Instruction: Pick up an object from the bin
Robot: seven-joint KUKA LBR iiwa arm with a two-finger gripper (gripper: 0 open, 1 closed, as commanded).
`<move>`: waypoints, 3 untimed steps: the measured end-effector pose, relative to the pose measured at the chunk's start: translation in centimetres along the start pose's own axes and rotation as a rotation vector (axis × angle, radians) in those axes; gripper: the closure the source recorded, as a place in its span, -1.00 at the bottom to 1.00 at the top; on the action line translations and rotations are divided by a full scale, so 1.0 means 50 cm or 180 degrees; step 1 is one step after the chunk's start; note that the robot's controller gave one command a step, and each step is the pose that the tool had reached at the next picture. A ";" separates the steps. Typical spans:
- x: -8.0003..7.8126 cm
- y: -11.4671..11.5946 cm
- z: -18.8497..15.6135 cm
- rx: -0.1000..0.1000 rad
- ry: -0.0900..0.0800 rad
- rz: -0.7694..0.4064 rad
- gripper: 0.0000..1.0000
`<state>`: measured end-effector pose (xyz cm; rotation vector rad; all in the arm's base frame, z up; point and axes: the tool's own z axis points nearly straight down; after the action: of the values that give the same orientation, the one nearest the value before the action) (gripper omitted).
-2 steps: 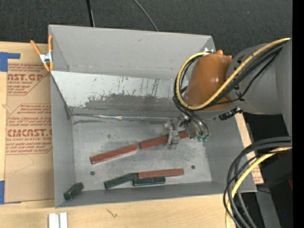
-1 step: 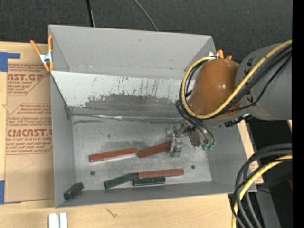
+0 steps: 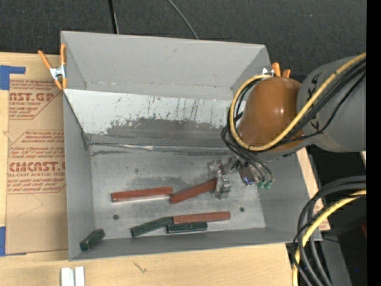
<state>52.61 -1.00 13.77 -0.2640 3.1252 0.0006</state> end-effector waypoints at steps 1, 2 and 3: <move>0.017 -0.001 -0.024 -0.0017 0.0055 -0.0777 1.00; -0.021 -0.005 -0.018 0.0015 -0.0039 -0.0975 1.00; 0.027 0.014 0.107 -0.0012 0.0010 -0.3363 -1.00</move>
Offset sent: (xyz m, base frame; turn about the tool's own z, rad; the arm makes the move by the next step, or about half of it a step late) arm 0.0264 0.0011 -0.0677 -0.4469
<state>51.17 -0.56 8.41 -1.8053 2.5691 0.0016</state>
